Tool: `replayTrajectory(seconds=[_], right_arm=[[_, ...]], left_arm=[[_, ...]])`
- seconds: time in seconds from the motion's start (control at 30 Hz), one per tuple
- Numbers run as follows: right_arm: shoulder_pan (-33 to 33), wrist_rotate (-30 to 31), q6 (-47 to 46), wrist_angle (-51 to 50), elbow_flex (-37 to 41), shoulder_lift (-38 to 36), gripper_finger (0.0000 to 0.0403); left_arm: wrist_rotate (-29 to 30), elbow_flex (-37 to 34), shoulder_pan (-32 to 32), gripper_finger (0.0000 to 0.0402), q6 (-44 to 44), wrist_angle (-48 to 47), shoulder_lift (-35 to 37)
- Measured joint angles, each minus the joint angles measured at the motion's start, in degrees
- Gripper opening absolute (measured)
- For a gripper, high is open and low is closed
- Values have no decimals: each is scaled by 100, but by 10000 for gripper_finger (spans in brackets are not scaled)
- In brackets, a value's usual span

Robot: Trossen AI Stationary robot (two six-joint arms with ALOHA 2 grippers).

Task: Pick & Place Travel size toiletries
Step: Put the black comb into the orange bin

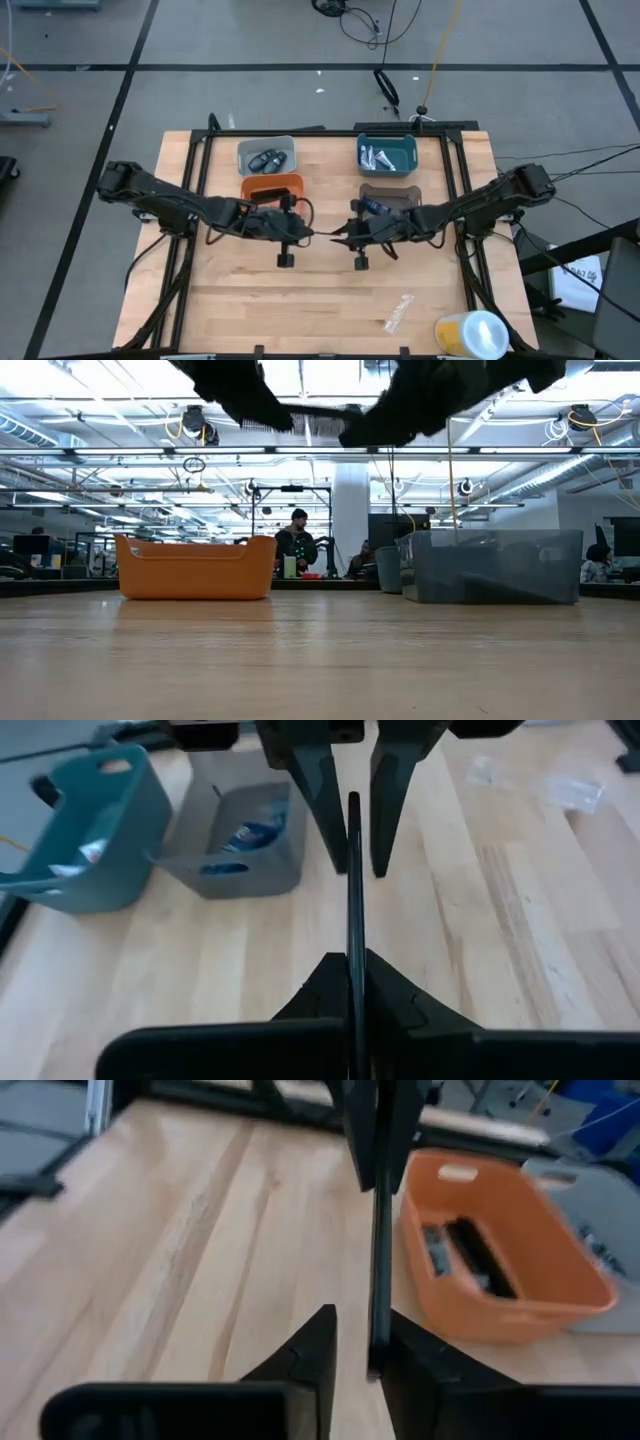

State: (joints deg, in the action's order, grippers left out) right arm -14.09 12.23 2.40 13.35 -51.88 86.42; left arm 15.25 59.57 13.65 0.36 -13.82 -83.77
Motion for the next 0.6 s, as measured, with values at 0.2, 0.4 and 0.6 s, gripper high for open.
replayTrajectory(seconds=[0.2, 0.4, 0.6], right_arm=[[7, 17, -116, -349, -2, -459, 76], [-17, -93, -335, -1013, 7, -887, 77], [-3, -41, -306, -1220, 7, -1093, 75]], left_arm=[[185, -95, -28, 1, 25, -117, 333], [802, -149, -138, 0, -249, -852, 591], [1066, -150, -355, 0, -575, -1679, 670]])
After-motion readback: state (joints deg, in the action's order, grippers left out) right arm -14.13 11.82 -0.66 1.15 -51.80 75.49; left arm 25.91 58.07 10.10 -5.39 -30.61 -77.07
